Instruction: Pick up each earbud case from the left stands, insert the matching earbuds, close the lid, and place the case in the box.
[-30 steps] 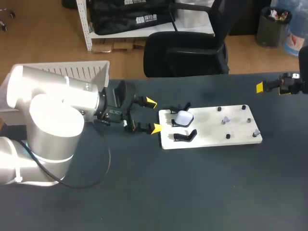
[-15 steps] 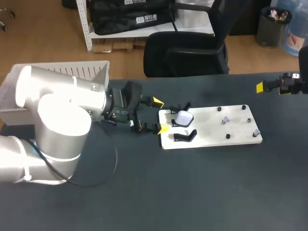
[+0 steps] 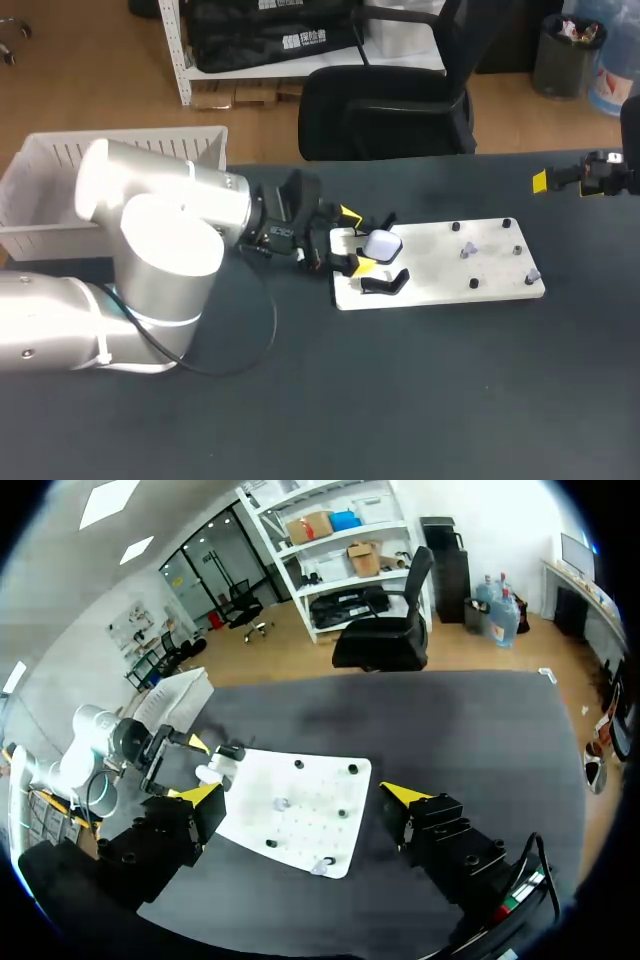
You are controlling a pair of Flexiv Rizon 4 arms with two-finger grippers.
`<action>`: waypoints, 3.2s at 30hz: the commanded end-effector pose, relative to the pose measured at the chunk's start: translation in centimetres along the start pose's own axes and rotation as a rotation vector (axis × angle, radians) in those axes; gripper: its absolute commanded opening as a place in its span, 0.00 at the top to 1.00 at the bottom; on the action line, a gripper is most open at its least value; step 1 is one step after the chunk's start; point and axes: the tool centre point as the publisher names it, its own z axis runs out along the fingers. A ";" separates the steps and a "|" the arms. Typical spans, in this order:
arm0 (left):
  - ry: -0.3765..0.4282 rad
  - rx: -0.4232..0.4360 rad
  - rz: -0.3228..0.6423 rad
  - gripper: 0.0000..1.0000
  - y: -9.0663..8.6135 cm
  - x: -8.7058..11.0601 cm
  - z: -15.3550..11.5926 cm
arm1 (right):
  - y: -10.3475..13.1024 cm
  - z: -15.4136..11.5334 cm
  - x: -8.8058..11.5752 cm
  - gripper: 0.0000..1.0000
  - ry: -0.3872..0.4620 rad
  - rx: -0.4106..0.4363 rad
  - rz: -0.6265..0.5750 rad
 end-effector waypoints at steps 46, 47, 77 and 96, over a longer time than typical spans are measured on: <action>-0.015 0.054 -0.040 1.00 0.6 0.9 3.5 | 0.1 0.0 0.0 0.00 0.001 0.004 0.000; -0.016 0.055 -0.039 1.00 0.6 0.9 3.5 | 0.1 0.0 0.0 0.00 0.001 0.004 0.000; -0.131 -0.008 0.021 1.00 1.9 -7.0 0.3 | 6.0 2.1 1.3 0.00 0.114 -0.032 -0.090; -0.171 0.078 0.161 1.00 -0.1 -11.8 2.8 | 10.4 5.0 2.1 0.00 0.185 -0.120 -0.142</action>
